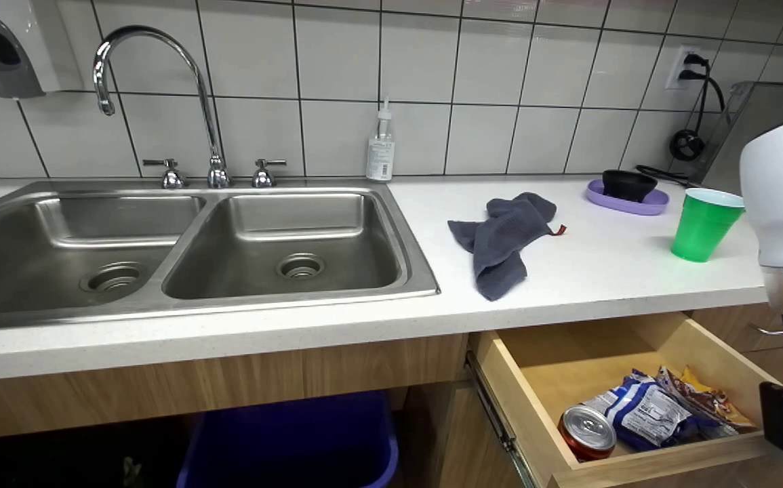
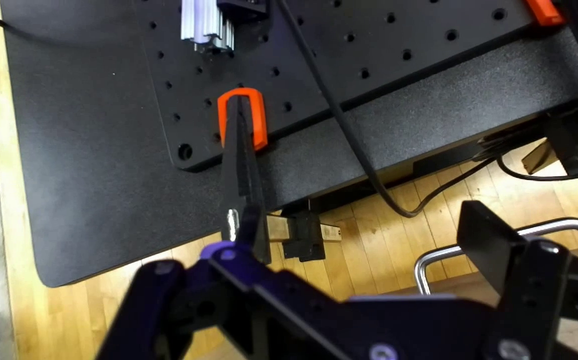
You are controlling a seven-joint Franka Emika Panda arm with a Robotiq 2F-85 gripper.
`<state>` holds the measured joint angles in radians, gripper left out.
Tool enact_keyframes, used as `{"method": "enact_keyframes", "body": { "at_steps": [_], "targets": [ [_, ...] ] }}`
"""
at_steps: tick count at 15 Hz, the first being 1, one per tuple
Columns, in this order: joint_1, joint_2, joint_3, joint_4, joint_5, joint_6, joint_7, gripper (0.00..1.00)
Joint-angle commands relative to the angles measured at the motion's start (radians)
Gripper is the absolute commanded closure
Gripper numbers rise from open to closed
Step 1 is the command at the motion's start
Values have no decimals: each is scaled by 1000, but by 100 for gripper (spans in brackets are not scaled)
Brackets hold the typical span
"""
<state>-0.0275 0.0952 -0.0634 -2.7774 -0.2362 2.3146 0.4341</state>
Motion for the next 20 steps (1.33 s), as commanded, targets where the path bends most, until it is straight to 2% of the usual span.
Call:
{"method": "enact_keyframes", "body": {
  "at_steps": [1, 4, 11, 20],
  "targets": [
    [10, 22, -8, 3, -37, 15, 26, 0],
    [13, 39, -13, 2, -49, 46, 30, 0],
    [31, 96, -45, 10, -100, 238, 82, 0],
    [63, 109, -81, 31, -99, 302, 103, 0]
  ]
}}
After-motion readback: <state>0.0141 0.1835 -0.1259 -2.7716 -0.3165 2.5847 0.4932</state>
